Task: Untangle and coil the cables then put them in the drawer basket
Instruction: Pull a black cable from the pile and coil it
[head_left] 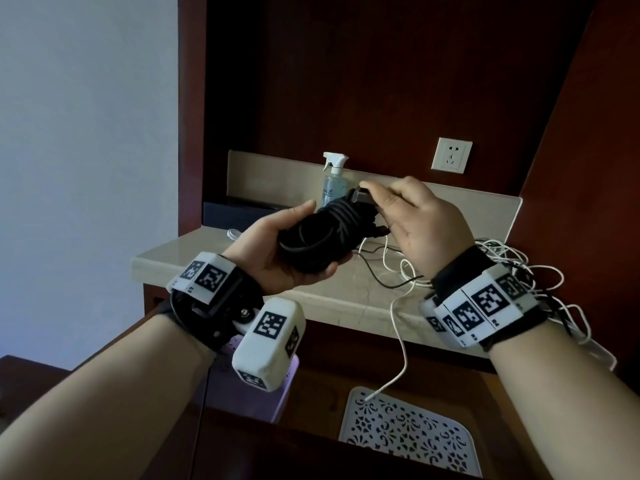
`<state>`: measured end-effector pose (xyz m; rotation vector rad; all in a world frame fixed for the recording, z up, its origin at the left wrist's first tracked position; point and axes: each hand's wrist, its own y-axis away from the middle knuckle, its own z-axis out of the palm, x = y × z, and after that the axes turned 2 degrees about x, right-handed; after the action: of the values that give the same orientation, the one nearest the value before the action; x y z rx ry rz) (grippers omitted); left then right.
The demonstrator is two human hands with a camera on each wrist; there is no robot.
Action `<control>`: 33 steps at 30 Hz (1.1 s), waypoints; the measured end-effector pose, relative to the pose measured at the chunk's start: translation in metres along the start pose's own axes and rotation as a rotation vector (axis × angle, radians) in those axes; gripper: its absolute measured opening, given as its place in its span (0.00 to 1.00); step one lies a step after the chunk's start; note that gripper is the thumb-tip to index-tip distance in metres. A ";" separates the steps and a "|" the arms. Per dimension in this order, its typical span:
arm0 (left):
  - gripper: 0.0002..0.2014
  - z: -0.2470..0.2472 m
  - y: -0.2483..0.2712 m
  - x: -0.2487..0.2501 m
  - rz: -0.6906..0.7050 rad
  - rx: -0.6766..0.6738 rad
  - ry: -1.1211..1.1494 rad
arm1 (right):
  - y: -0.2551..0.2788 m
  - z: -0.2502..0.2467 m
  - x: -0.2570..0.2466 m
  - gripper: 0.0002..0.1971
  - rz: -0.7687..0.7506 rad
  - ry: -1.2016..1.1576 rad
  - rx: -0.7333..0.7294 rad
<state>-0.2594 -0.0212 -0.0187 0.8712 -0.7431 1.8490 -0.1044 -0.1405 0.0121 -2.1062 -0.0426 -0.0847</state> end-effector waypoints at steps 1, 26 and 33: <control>0.23 0.000 0.001 0.001 0.006 -0.020 0.007 | -0.001 0.000 -0.002 0.37 -0.027 0.014 0.012; 0.43 -0.003 -0.013 -0.005 0.486 0.224 -0.132 | 0.007 0.041 -0.044 0.18 0.065 -0.102 0.322; 0.33 -0.025 -0.007 -0.014 0.513 0.108 -0.252 | 0.032 0.034 -0.033 0.17 0.318 -0.357 0.312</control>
<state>-0.2551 -0.0063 -0.0434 1.0668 -1.1110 2.2679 -0.1342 -0.1275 -0.0352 -1.7698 0.0623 0.4602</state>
